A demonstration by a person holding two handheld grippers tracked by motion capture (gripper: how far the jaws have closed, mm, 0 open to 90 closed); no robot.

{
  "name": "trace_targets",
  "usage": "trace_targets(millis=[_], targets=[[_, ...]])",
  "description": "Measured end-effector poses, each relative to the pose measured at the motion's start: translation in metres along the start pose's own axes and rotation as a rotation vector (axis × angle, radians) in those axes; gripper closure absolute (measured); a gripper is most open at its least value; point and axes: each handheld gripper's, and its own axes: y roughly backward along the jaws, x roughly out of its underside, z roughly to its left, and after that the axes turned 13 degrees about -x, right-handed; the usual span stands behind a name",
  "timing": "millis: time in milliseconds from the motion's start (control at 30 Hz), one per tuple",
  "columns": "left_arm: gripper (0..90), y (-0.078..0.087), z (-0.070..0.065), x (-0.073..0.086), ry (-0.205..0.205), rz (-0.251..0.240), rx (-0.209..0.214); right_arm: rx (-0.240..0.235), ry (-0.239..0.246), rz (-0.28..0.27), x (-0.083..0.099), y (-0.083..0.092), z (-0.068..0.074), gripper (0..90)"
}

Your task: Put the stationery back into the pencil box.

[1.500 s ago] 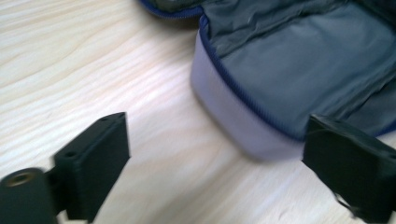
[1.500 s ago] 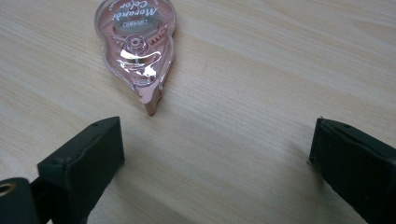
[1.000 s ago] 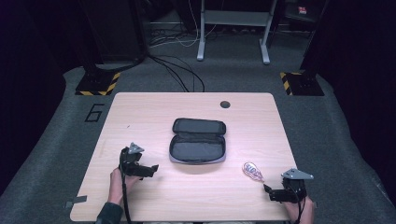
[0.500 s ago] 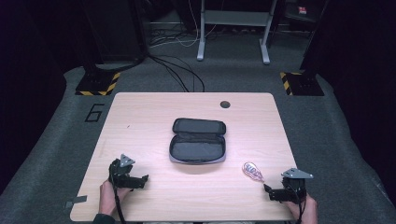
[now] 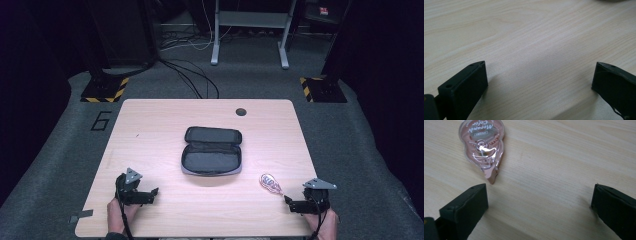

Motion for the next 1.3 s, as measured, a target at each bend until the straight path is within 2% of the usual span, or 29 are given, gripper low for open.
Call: trace_targets(millis=[67, 100, 133, 167, 333, 400, 533, 600, 667, 767, 833, 933, 1033, 1067, 1167, 1200, 1300], targets=[[0.2, 0.000, 0.000, -0.001, -0.002, 0.008, 0.001, -0.025, -0.008, -0.009, -0.004, 0.002, 0.003, 0.1], [0.3, -0.001, -0.001, 0.000, 0.008, -0.009, -0.008, -0.038, -0.008, -0.013, -0.007, 0.003, 0.007, 0.0], [0.4, -0.001, -0.001, 0.000, 0.023, -0.009, -0.015, -0.042, 0.006, -0.020, -0.009, 0.003, 0.009, 0.0], [0.5, -0.001, 0.000, 0.000, 0.011, -0.002, -0.017, -0.052, 0.018, -0.016, -0.012, 0.003, 0.013, 0.0], [0.5, -0.001, 0.000, 0.000, 0.014, -0.001, -0.017, -0.085, 0.069, 0.008, -0.025, 0.001, 0.025, 0.0], [0.6, -0.001, 0.000, 0.000, 0.014, -0.001, -0.016, -0.094, 0.087, -0.010, -0.028, -0.003, 0.029, 0.0], [0.7, 0.000, 0.000, 0.000, 0.014, -0.002, -0.016, -0.123, 0.111, 0.015, -0.035, -0.013, 0.035, 0.0], [0.8, -0.001, 0.000, 0.000, 0.014, -0.004, -0.016, -0.121, 0.121, 0.016, -0.038, -0.018, 0.037, 0.0], [0.8, -0.001, 0.000, 0.000, 0.013, -0.004, -0.016, -0.122, 0.125, 0.027, -0.041, -0.022, 0.038, 3.9], [0.8, -0.001, 0.000, 0.000, 0.013, -0.004, -0.015, -0.121, 0.172, 0.030, -0.046, -0.030, 0.038, 14.8], [0.8, -0.001, 0.000, 0.000, 0.013, -0.003, -0.015, -0.126, 0.172, 0.039, -0.047, -0.032, 0.038, 15.4], [0.8, -0.001, 0.000, 0.000, 0.012, -0.005, -0.016, -0.122, 0.186, 0.061, -0.047, -0.034, 0.038, 22.1], [0.9, -0.001, 0.000, 0.000, 0.013, -0.003, -0.015, -0.118, 0.180, 0.056, -0.046, -0.036, 0.038, 27.8], [0.9, -0.001, -0.001, 0.000, 0.026, -0.010, -0.016, -0.114, 0.158, 0.045, -0.045, -0.037, 0.039, 29.7], [0.9, 0.000, 0.000, 0.000, 0.017, -0.002, -0.016, -0.107, 0.149, 0.053, -0.045, -0.037, 0.039, 33.7], [0.9, -0.001, 0.000, 0.000, 0.018, -0.003, -0.016, -0.117, 0.150, 0.057, -0.045, -0.037, 0.039, 33.9], [0.9, 0.000, 0.000, 0.000, 0.017, -0.001, -0.015, -0.108, 0.172, 0.049, -0.046, -0.039, 0.037, 33.7]])
